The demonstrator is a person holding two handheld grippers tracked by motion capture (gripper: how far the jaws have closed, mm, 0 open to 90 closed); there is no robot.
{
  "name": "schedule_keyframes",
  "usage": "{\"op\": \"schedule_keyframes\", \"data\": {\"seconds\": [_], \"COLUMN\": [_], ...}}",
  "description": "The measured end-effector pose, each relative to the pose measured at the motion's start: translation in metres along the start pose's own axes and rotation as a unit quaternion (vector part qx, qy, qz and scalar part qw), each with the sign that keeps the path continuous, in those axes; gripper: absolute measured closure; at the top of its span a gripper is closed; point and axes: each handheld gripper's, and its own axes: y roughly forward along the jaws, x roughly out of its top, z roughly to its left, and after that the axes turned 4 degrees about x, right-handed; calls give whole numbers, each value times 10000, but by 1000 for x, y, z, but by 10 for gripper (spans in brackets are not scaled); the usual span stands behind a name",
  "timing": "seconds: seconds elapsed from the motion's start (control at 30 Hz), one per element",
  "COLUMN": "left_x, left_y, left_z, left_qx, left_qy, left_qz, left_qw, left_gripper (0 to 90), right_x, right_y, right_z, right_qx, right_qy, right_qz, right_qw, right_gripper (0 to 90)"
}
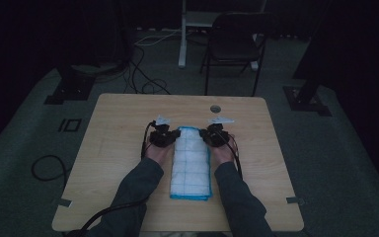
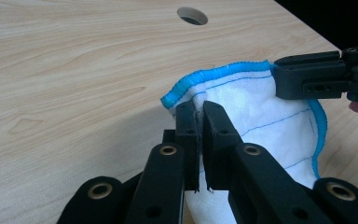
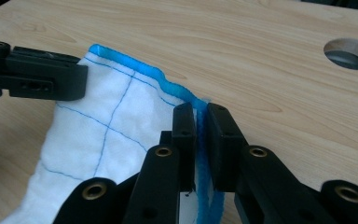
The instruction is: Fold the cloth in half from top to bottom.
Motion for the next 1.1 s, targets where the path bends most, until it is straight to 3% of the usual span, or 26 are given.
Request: {"op": "schedule_keyframes", "data": {"seconds": [0.33,1.1], "left_x": [-1,-7], "left_y": [-10,-35], "left_z": [-2,-14], "left_qx": [-80,-310], "left_qy": [-65,-12], "left_qz": [-57,-316], "left_qw": [9999,9990], "left_gripper": [865,867], "right_x": [0,-8], "right_y": [-11,-39], "right_z": [7,18], "right_qx": [109,372], "right_qy": [-114,-166], "right_qz": [-93,-379], "right_qw": [9998,9985], "right_gripper": [832,834]}}
